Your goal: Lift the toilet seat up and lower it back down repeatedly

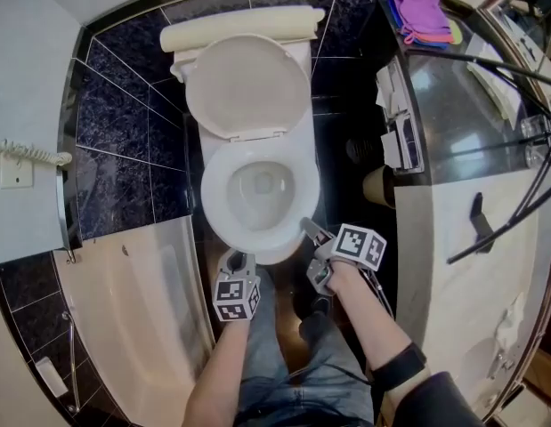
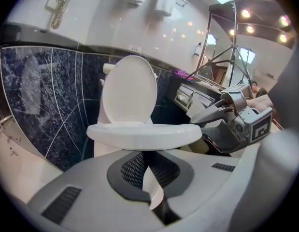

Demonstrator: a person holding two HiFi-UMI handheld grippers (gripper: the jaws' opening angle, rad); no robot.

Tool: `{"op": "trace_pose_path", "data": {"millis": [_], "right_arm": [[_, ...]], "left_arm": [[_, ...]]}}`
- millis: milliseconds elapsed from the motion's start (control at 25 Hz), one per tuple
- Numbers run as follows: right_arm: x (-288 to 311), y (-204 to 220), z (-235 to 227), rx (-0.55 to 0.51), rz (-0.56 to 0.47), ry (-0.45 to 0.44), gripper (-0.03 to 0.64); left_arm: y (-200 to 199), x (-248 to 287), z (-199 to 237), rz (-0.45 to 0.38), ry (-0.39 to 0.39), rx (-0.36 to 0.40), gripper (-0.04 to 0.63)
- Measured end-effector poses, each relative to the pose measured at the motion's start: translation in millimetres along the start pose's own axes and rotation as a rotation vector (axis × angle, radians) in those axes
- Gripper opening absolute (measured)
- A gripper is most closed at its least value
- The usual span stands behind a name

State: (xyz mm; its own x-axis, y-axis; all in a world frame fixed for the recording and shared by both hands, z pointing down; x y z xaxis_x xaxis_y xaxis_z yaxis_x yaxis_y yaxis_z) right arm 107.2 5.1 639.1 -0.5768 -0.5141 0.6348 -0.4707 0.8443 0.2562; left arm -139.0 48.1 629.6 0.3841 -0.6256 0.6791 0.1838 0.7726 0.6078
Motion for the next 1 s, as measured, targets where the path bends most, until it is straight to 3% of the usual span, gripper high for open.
{"op": "trace_pose_path", "data": {"millis": [240,480,760,1000], "right_arm": [[-28.5,-42.6,52.8,-0.144,-0.057,-0.012,0.083],[-55.8,-91.1,110.5,-0.399,-0.155,0.053,0.019],[-59.4,-127.6,167.6,-0.751,-0.236,0.122,0.017],[-39.9,-138.7,197.5,-0.888,-0.255,0.143,0.017]], "left_arm": [[-49.1,-0.2,-9.2,-0.004,0.010,-0.016,-0.009],[-108.4,13.7,-18.3,-0.022,0.041,0.009,-0.009],[-180.3,33.5,-24.0,-0.048,0.083,0.112,-0.009],[-232.1,57.0,-24.4,-0.078,0.112,0.156,-0.009]]}}
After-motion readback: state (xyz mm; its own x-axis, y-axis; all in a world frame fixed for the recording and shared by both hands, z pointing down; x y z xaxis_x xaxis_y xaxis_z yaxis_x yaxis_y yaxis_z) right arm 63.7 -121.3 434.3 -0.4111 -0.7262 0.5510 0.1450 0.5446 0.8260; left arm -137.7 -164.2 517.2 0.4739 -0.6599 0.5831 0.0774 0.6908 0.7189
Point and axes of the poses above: the fingertips, and each gripper's own axes: x forward along the fingers, z to its left, y out of its underside, the point moved 9 cm from there along -x, backward along the fingers, and after that the axes turned 15 degrees about -x, right-handed, at the moved point
